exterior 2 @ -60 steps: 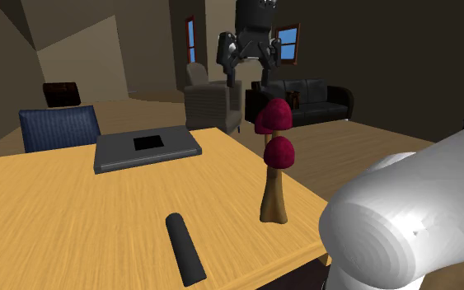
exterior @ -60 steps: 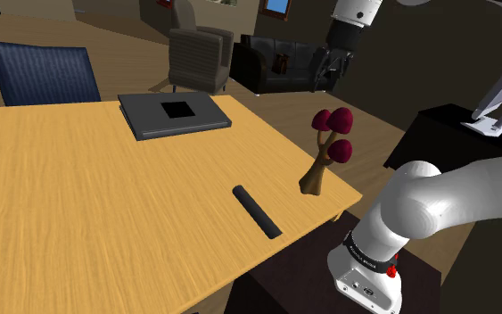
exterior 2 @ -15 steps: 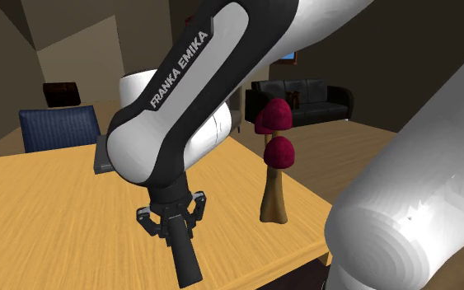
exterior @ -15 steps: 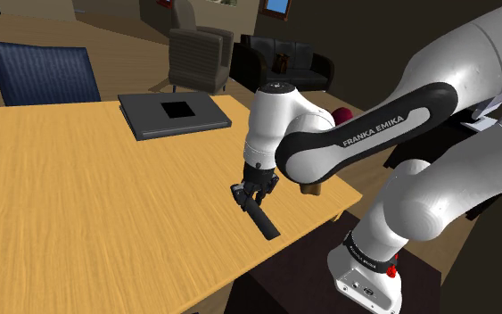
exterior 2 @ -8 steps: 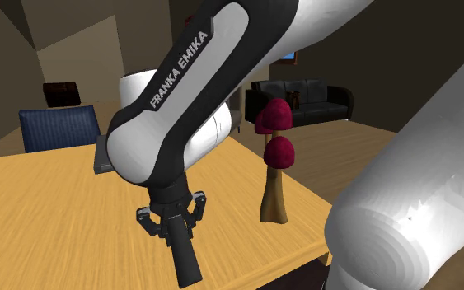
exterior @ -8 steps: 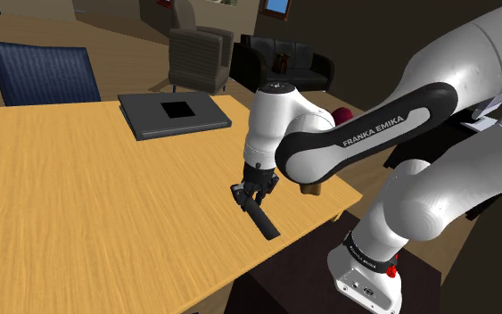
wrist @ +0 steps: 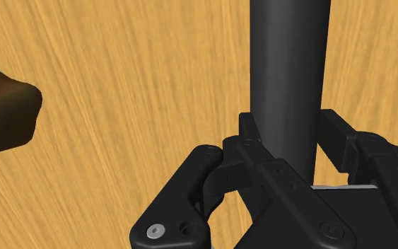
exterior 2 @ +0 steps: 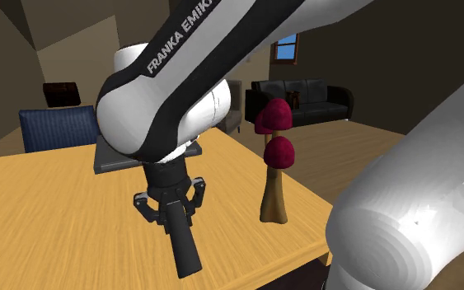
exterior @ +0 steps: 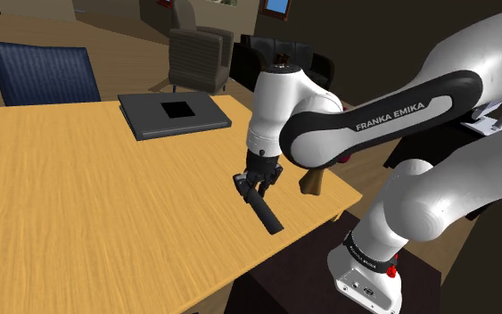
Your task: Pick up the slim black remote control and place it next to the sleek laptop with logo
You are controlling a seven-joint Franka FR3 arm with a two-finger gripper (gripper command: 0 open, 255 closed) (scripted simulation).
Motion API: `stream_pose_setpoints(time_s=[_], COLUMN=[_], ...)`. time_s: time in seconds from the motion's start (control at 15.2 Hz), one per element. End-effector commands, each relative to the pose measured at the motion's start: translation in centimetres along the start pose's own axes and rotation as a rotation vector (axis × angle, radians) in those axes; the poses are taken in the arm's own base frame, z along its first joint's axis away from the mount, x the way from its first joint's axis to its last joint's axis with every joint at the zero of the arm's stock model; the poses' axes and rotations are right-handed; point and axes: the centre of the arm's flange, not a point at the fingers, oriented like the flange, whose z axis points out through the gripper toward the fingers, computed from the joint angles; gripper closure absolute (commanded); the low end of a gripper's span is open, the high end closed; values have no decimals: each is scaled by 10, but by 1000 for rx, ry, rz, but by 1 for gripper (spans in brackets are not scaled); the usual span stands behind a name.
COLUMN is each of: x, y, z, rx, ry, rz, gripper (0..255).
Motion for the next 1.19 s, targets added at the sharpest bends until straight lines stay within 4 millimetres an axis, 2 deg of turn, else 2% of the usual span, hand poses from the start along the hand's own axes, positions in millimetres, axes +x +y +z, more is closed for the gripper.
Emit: stream_pose_setpoints(time_s=[0.0, 1.12], x=[0, 1], y=[2, 9], z=[-10, -96], rx=[0, 0], ry=[-1, -1], rz=[0, 0], gripper=[255, 255])
